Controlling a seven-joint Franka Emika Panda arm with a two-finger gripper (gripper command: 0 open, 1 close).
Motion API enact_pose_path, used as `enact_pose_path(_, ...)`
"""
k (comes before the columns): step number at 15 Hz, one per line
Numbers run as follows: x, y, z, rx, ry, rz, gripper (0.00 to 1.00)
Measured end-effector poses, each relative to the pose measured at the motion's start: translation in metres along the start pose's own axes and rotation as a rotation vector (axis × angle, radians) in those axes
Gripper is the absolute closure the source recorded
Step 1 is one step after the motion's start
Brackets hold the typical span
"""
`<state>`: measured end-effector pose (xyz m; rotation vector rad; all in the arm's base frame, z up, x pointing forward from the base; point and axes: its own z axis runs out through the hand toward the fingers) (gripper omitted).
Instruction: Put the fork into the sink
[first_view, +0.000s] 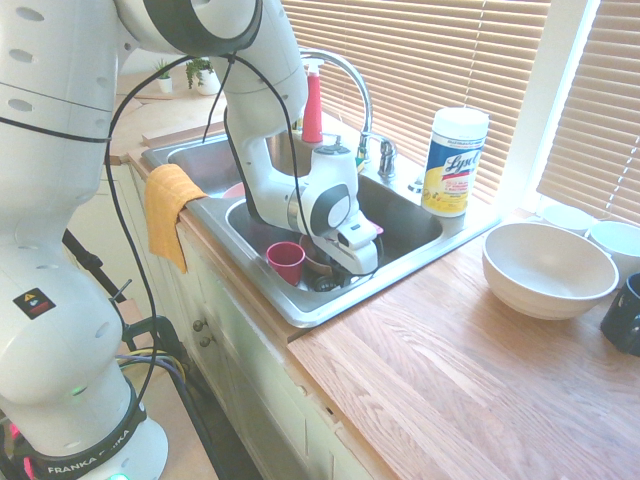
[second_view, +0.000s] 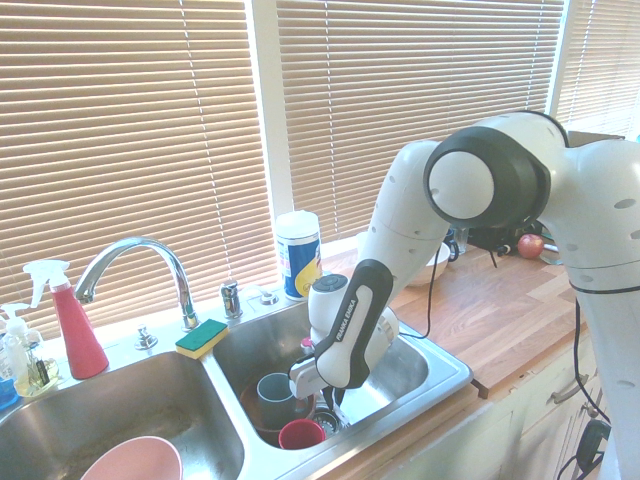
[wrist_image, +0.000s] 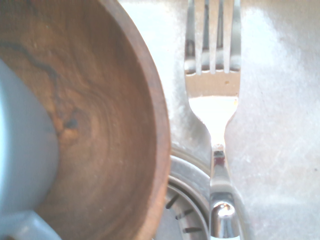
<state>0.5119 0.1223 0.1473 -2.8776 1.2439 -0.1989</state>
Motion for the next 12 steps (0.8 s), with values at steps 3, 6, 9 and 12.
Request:
enact_pose_path(3,0.0,-0.005,-0.005,0.014,0.004,-0.001,0.0)
enact_pose_path(6,0.001,-0.009,-0.015,0.031,0.012,-0.006,0.0)
enact_pose_path(9,0.002,-0.009,-0.026,0.046,0.019,-0.013,0.0)
enact_pose_path(12,0.011,-0.018,-0.079,0.073,0.035,-0.038,0.0)
